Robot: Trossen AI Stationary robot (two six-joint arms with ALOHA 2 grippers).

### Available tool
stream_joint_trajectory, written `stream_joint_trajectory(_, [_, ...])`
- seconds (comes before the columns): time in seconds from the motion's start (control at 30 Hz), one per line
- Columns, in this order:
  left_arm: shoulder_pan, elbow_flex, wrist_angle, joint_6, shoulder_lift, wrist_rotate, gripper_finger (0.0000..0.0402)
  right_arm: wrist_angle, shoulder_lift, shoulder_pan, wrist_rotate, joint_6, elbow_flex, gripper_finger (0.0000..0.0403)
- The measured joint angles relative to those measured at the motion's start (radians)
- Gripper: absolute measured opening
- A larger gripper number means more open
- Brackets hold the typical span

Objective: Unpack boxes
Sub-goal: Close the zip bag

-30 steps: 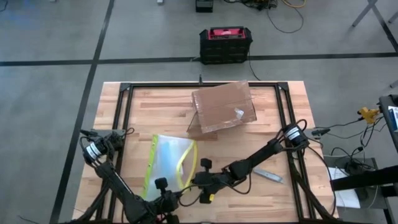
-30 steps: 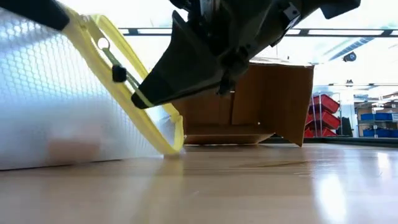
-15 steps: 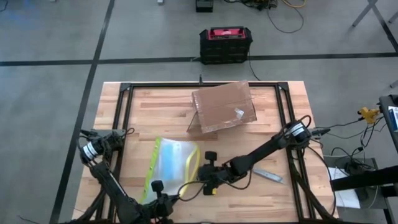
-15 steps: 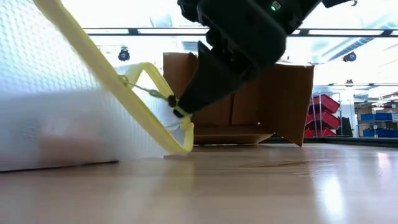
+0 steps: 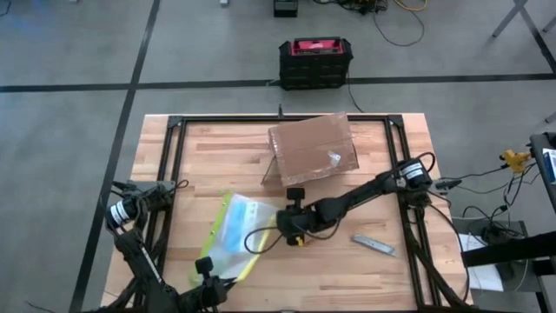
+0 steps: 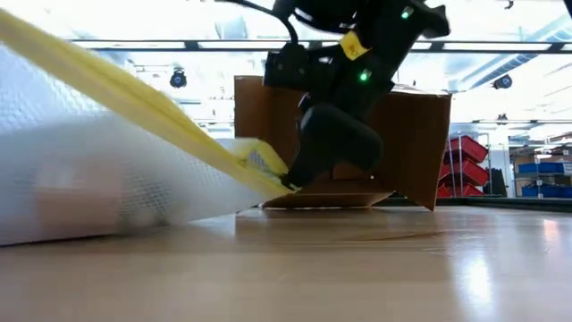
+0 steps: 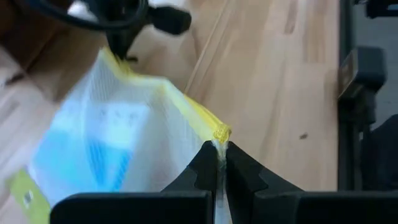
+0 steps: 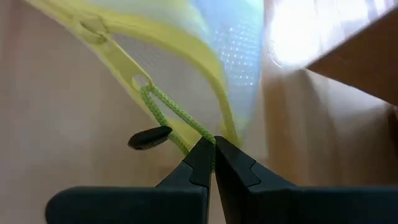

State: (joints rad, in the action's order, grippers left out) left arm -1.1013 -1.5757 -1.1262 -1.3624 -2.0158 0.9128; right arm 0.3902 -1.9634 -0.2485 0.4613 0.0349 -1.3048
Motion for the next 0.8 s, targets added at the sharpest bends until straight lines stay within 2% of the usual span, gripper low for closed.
stream_joint_trajectory(0.13, [-0.017, 0.002, -0.029, -0.066, -0.011, -0.023, 0.0, 0.015, 0.036, 0.034, -0.005, -0.059, 0.0, 0.0])
stream_joint_trajectory(0.4, [-0.024, 0.003, -0.096, -0.174, -0.055, -0.166, 0.0, 0.044, 0.177, 0.024, 0.02, -0.08, 0.005, 0.0])
stream_joint_trajectory(0.6, [-0.041, 0.04, -0.127, -0.263, -0.075, -0.275, 0.0, 0.213, 0.225, 0.025, 0.048, -0.059, 0.006, 0.0])
stream_joint_trajectory(0.8, [-0.084, 0.061, -0.195, -0.405, -0.075, -0.268, 0.0, 0.334, 0.228, 0.037, 0.062, -0.027, 0.014, 0.0])
